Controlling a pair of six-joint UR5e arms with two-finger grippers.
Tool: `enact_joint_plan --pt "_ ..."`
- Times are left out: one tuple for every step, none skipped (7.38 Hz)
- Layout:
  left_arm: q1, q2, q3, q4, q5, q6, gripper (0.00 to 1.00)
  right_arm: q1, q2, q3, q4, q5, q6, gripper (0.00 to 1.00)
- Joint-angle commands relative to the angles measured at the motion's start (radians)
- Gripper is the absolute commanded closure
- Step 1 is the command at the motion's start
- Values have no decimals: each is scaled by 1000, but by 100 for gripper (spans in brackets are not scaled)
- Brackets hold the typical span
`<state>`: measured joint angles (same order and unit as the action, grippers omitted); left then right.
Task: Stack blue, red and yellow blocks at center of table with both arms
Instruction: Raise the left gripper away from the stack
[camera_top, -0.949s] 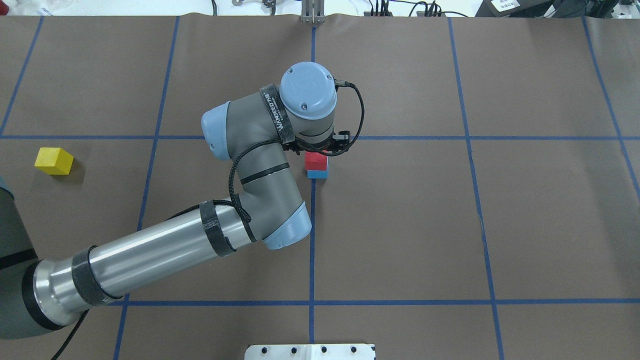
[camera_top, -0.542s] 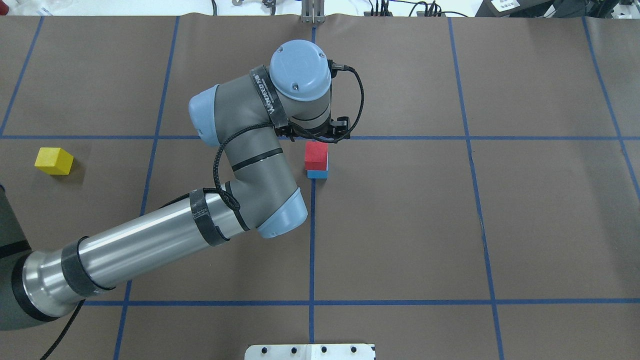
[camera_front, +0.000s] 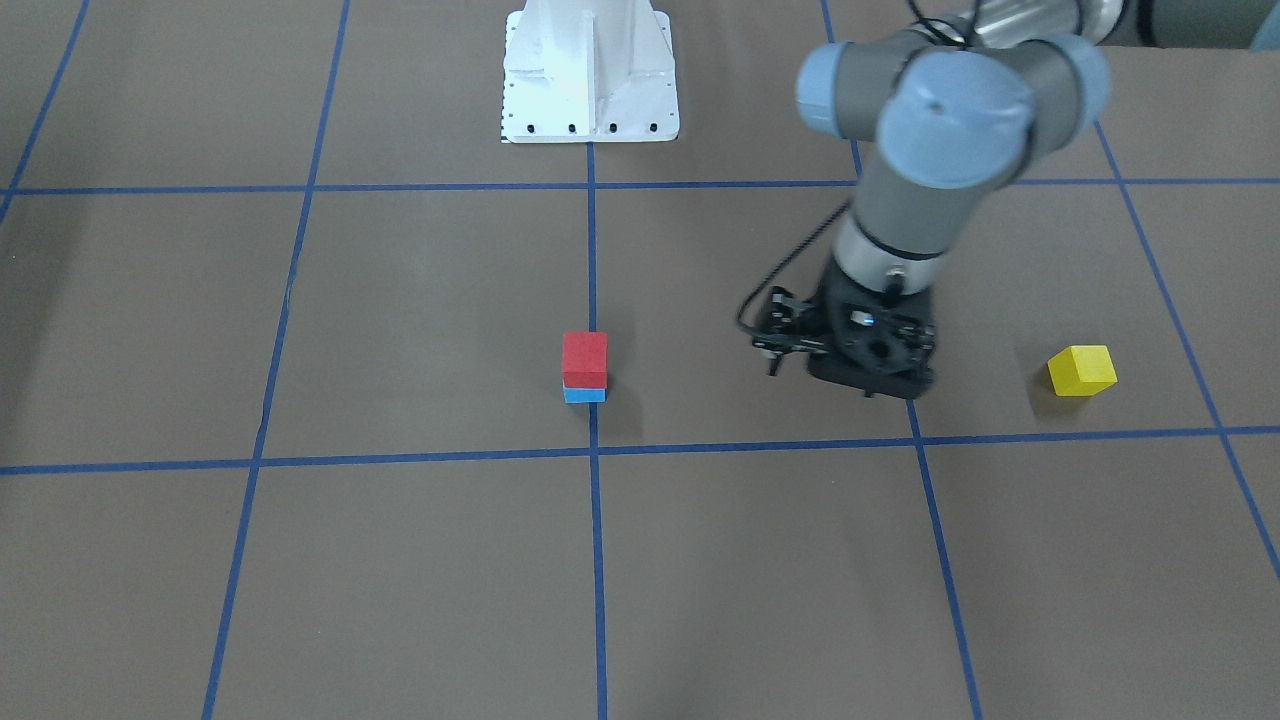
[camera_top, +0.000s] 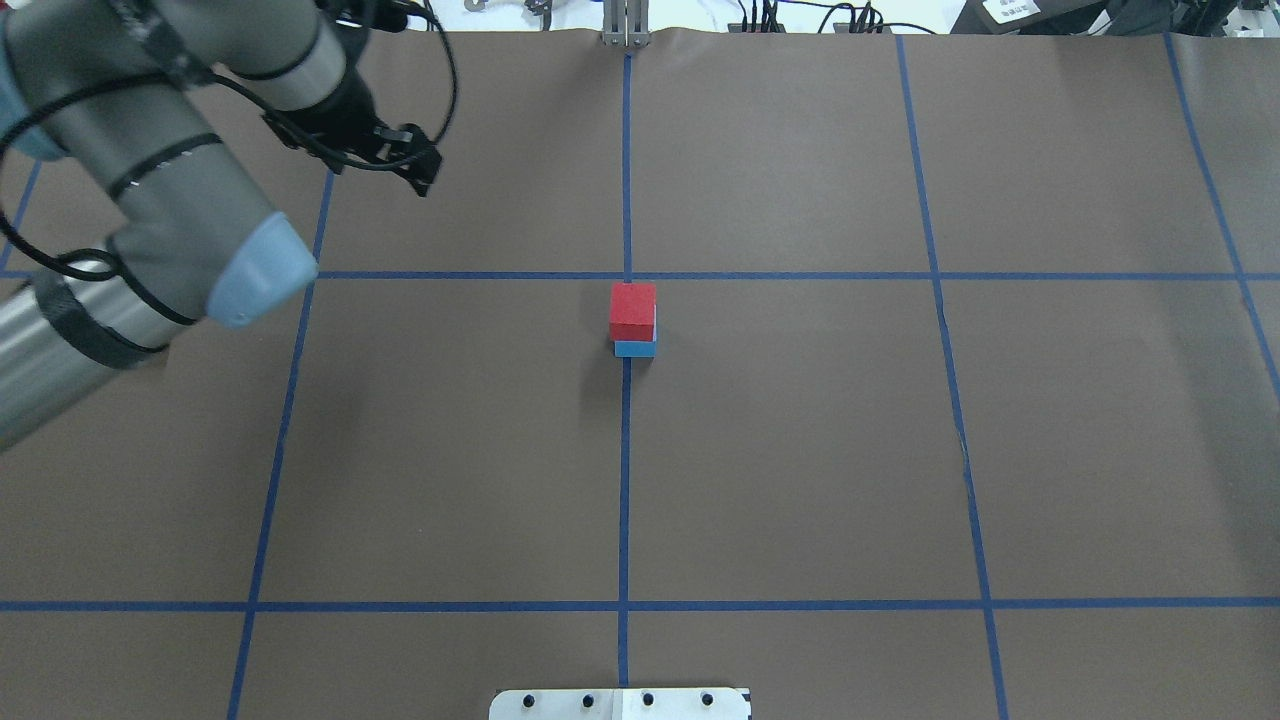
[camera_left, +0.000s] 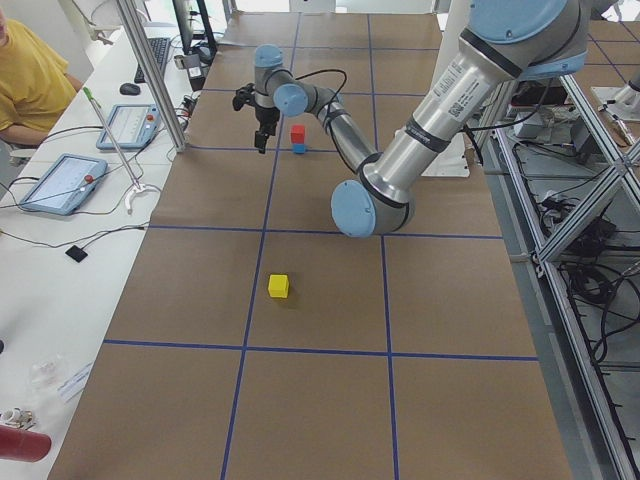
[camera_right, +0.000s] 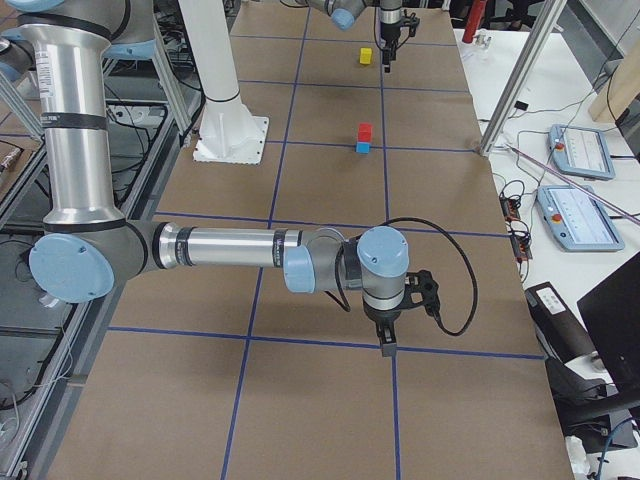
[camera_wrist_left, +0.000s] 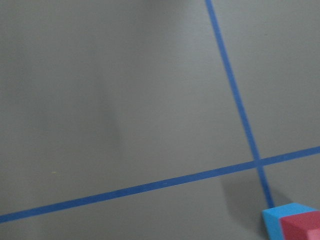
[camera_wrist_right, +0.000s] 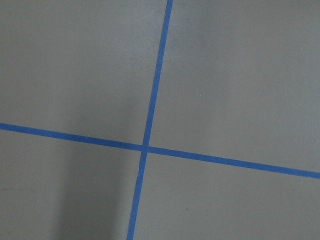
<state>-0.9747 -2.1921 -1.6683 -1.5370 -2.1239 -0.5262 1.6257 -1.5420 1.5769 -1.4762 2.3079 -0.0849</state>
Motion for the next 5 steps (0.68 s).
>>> enact_joint_plan --pt "-224 182 -10 -8 -115 352 1 12 8 11 -80 5 -12 0" --pt "-280 277 -8 -29 -120 464 1 13 8 11 -88 5 -13 0" --pt "-317 392 -5 -116 -120 483 1 13 0 11 -78 5 -12 0" --pt "-317 493 19 -240 -122 463 1 13 -3 11 -75 5 -12 0" --pt "-315 555 51 -397 -120 310 1 13 -3 11 -75 2 -12 0"
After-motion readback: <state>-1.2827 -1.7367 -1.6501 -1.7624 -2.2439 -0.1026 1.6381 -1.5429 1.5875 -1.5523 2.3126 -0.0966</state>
